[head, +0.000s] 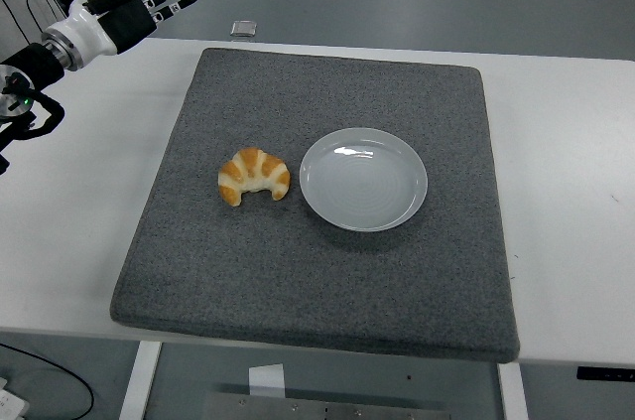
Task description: Place the bread on the plate
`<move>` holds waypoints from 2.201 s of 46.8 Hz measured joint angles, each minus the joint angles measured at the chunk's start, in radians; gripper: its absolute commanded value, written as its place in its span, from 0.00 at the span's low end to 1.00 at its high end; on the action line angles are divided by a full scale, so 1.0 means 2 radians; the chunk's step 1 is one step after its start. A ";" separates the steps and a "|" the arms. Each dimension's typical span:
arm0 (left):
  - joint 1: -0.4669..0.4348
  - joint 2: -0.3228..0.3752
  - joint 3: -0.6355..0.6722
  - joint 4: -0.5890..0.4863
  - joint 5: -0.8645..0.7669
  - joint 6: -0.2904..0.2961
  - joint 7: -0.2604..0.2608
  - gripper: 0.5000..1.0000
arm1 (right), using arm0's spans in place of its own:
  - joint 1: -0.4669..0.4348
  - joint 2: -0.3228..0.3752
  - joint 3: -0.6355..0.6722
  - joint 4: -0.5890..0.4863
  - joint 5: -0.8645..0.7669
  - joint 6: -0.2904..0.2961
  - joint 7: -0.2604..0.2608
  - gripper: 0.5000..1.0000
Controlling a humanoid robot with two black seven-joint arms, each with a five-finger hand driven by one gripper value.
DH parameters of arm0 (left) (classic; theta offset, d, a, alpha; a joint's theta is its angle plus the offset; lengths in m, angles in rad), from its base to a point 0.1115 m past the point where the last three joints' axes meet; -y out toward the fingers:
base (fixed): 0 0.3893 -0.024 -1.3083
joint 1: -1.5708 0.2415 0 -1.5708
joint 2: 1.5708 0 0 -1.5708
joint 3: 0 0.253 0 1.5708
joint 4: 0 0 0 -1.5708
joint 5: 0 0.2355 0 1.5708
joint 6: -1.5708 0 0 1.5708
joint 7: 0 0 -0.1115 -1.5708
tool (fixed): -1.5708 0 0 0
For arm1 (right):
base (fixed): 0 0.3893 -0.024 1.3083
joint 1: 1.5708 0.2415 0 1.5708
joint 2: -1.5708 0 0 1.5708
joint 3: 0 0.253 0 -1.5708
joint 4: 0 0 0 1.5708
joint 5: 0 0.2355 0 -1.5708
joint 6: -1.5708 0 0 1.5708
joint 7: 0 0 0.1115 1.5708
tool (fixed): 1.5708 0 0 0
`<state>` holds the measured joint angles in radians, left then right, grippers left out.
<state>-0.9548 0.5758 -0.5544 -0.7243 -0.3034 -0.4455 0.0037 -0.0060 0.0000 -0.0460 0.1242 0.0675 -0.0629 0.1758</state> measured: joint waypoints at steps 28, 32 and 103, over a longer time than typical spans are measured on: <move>-0.123 0.078 0.130 -0.075 0.252 0.000 -0.020 0.98 | 0.000 0.000 0.000 0.000 0.000 0.000 0.000 0.86; -0.124 0.080 0.130 -0.097 0.316 0.010 -0.020 0.98 | 0.000 0.000 0.000 0.000 0.000 0.000 0.000 0.86; -0.208 0.093 0.382 -0.339 0.627 0.234 -0.020 0.99 | 0.000 0.000 0.000 0.000 0.000 0.000 0.000 0.86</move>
<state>-1.3711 0.7621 0.2088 -1.4022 0.9510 0.0220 -0.0360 -0.0062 0.0000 -0.0460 0.1242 0.0675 -0.0629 0.1755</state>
